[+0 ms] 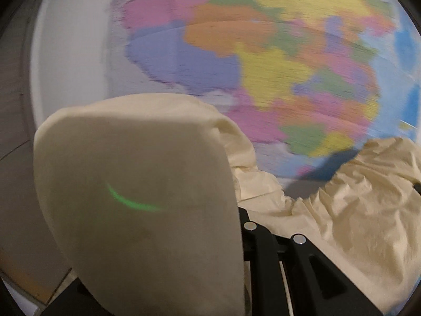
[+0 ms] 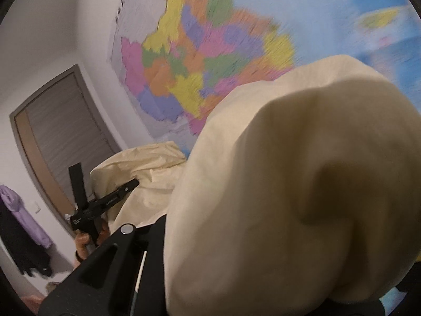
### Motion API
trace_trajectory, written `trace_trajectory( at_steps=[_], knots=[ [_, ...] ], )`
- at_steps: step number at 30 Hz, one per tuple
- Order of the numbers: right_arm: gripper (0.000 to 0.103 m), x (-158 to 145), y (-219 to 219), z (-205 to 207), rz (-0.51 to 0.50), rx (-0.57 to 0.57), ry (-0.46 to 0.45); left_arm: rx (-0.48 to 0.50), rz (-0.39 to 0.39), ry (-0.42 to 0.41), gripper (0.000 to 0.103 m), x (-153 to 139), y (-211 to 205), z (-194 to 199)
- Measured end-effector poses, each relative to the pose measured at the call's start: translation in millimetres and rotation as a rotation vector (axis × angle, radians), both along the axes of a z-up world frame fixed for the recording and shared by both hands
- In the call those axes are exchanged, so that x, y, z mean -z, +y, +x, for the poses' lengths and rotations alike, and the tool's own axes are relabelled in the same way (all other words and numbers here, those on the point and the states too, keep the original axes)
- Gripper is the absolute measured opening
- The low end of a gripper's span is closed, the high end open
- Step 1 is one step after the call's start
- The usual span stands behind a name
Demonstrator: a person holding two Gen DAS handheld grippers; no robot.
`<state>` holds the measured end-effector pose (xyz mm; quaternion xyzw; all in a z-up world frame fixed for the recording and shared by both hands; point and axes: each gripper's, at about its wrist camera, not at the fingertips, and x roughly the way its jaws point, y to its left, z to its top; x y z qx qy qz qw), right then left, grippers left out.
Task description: Fold large clothes
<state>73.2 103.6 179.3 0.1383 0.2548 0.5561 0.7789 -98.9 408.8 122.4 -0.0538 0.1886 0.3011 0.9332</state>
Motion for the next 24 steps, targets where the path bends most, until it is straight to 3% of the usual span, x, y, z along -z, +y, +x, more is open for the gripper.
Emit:
trace_trajectory(
  at_steps=[5, 10, 14, 16, 20, 24],
  knots=[
    [0.013, 11, 74, 14, -0.012, -0.068, 0.021, -0.121, -0.03, 0.027, 0.012, 1, 71, 10],
    [0.013, 22, 128, 17, -0.028, -0.106, 0.014, -0.204, -0.001, 0.039, 0.012, 7, 123, 19],
    [0.013, 37, 167, 13, -0.056, -0.116, -0.011, -0.252, -0.025, 0.043, 0.012, 20, 162, 32],
    [0.013, 52, 185, 9, -0.086, -0.124, -0.026, -0.292, -0.02, 0.052, 0.012, 37, 183, 38],
    [0.013, 103, 210, 5, -0.154, -0.14, 0.031, -0.357, -0.065, 0.066, 0.012, 86, 220, 39],
    [0.024, 164, 214, 1, -0.256, -0.18, 0.131, -0.385, -0.178, 0.169, 0.012, 162, 248, 44]
  ],
)
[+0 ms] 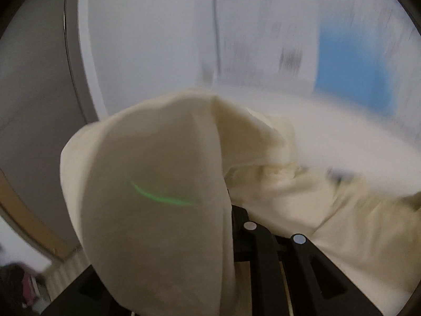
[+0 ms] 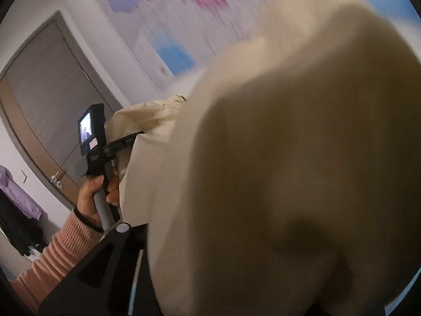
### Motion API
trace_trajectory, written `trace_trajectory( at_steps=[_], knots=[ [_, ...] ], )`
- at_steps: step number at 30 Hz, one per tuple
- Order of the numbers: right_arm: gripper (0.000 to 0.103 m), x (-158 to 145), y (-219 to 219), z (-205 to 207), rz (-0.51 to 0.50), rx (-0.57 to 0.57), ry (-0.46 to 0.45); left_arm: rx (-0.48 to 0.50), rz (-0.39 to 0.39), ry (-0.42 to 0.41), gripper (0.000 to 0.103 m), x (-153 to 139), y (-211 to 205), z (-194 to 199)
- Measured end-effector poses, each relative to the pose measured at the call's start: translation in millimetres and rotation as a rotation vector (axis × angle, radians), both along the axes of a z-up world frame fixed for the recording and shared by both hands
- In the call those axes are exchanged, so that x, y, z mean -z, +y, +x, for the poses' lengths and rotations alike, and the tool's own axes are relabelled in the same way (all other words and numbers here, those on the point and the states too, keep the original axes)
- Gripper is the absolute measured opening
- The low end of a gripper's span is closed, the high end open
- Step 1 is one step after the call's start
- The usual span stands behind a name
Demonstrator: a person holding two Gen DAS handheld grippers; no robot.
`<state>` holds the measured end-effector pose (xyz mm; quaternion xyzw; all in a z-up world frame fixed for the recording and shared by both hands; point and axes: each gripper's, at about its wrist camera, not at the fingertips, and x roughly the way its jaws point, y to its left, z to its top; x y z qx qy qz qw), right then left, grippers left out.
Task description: Fold large clothes
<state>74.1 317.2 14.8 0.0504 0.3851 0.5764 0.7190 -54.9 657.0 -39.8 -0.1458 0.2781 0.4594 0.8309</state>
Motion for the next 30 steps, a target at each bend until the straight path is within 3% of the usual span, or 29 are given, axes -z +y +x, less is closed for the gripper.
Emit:
trace_trajectory(
  at_steps=[4, 13, 17, 21, 26, 29, 30],
  knots=[
    [0.039, 13, -16, 5, -0.006, -0.005, 0.083, 0.039, -0.095, -0.012, 0.015, 34, 7, -6],
    [0.071, 14, -70, -1, -0.031, -0.006, 0.205, 0.05, -0.149, -0.019, 0.026, 41, 17, -16],
    [0.072, 5, -113, -2, -0.028, 0.029, 0.189, 0.045, -0.168, 0.002, 0.027, 43, 21, -20],
    [0.064, -5, -136, 7, -0.025, 0.109, 0.169, 0.073, -0.162, 0.007, 0.029, 38, 12, -33],
    [0.065, -2, -156, 24, -0.065, 0.272, 0.06, 0.091, -0.148, -0.003, 0.035, 23, -6, -63],
    [0.068, -4, -146, 16, -0.091, 0.205, -0.016, 0.109, -0.131, -0.028, 0.037, 13, -24, -77],
    [0.06, -4, -144, 17, -0.112, 0.199, -0.038, 0.115, -0.129, -0.037, 0.038, 6, -26, -71]
  ],
)
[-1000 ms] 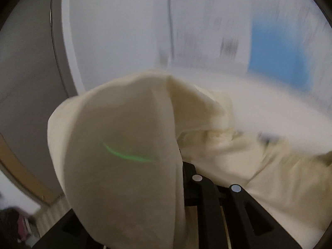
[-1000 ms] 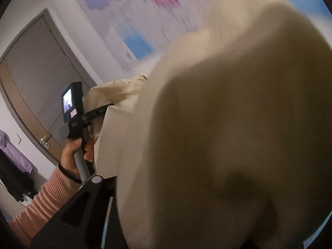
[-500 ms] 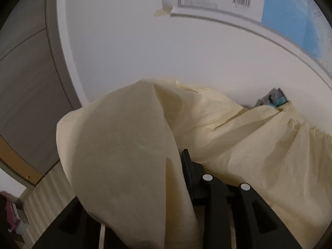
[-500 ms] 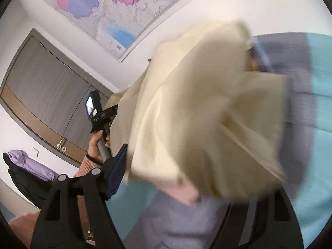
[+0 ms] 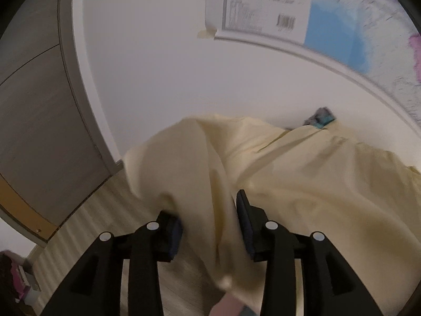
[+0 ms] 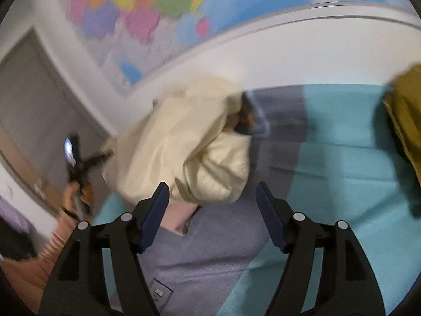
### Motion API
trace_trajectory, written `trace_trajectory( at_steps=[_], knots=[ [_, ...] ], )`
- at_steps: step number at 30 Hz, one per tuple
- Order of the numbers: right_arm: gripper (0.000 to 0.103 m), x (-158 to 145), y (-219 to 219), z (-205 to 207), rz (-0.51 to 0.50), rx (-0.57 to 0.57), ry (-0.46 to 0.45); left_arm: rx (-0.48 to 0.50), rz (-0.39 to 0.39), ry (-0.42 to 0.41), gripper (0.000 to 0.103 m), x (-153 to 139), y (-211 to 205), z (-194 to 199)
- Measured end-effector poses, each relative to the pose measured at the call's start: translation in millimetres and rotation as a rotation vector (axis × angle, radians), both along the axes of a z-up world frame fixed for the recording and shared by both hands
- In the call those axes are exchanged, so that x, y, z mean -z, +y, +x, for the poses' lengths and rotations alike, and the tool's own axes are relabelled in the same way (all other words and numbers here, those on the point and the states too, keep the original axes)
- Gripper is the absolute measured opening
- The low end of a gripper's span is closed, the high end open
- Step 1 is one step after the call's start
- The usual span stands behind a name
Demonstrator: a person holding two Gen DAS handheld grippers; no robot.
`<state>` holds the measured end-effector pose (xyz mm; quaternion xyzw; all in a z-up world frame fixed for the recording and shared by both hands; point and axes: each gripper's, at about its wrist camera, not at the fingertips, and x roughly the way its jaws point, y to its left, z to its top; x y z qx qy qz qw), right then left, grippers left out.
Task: Fold large clothes
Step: 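Lower the cream shirt onto the pink garment and open the right gripper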
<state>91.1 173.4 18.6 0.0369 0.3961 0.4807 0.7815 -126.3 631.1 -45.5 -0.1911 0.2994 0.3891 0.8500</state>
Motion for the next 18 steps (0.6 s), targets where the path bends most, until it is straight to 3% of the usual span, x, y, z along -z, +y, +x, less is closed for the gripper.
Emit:
trace_trajectory(
  at_steps=[1, 3, 6, 8, 10, 13, 15, 18],
  knots=[
    [0.052, 0, 9, -2, -0.012, -0.017, -0.045, 0.001, 0.008, -0.005, 0.038, -4, -4, -2],
    [0.021, 8, 15, -1, -0.055, -0.054, -0.089, 0.011, 0.026, -0.021, 0.043, -12, -14, -9],
    [0.009, 10, 8, 4, -0.018, -0.101, -0.046, 0.015, 0.051, -0.004, 0.045, -2, -24, -6],
    [0.008, 15, -1, 9, 0.007, -0.117, 0.024, 0.03, 0.077, -0.015, 0.045, -7, -38, -11],
    [0.008, 20, 8, 11, -0.03, -0.129, 0.055, 0.018, 0.121, -0.044, 0.045, -20, -48, -10],
    [0.011, 24, 21, 6, -0.089, -0.158, 0.09, 0.064, 0.124, -0.101, 0.055, -30, -64, -16],
    [0.025, 17, 23, 6, -0.127, -0.131, 0.063, 0.129, 0.132, -0.108, 0.057, -33, -82, -11],
    [0.036, -8, 7, 8, -0.067, -0.066, 0.032, 0.22, 0.13, -0.09, 0.057, -31, -106, 2]
  ],
)
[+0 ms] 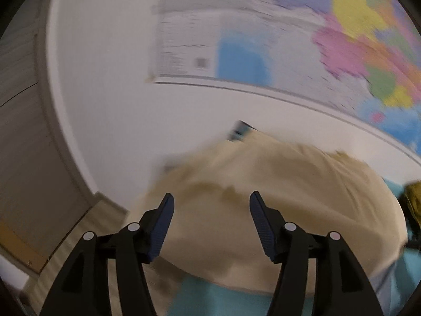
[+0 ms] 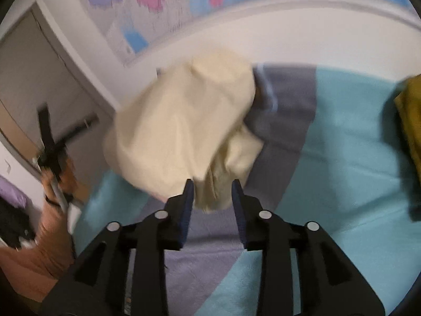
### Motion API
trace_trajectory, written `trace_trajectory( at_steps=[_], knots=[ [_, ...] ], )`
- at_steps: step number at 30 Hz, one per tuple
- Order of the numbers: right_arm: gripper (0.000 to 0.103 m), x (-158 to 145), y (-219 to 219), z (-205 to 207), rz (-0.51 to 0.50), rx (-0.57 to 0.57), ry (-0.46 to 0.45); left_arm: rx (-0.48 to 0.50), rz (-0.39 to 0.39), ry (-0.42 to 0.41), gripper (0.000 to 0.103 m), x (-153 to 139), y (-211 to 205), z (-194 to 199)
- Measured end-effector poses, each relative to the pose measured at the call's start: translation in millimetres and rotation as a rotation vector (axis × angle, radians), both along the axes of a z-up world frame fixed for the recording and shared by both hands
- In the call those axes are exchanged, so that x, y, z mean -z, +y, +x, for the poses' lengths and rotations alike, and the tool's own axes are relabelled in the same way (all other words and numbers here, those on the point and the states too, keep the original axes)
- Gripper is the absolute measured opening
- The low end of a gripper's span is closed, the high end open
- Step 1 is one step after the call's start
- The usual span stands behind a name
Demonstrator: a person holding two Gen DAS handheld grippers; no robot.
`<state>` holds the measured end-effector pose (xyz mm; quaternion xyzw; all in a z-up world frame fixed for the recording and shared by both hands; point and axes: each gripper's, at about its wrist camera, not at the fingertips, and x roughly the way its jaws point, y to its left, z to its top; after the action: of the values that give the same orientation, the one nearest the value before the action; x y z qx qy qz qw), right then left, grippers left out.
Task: Fold large clothes
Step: 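Lower the cream shirt onto the pink garment and open the right gripper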
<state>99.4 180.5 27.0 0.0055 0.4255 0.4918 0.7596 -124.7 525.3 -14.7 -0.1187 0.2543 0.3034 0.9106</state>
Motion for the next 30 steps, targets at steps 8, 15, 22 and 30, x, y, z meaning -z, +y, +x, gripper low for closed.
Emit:
trace_trajectory(
  at_steps=[8, 15, 22, 30],
  knots=[
    [0.041, -41, 42, -12, 0.067, -0.065, -0.155, 0.147, 0.002, 0.028, 0.058, 15, -46, 37],
    [0.036, 27, 88, 7, -0.044, -0.095, 0.021, 0.156, -0.041, 0.085, 0.061, 45, -66, 55],
    [0.036, 30, 78, 1, -0.041, -0.094, 0.024, 0.123, -0.011, 0.094, 0.075, 33, -87, 50],
    [0.042, 3, 77, -30, -0.029, -0.105, -0.135, 0.105, 0.032, 0.072, 0.093, 22, -118, 47]
  ],
)
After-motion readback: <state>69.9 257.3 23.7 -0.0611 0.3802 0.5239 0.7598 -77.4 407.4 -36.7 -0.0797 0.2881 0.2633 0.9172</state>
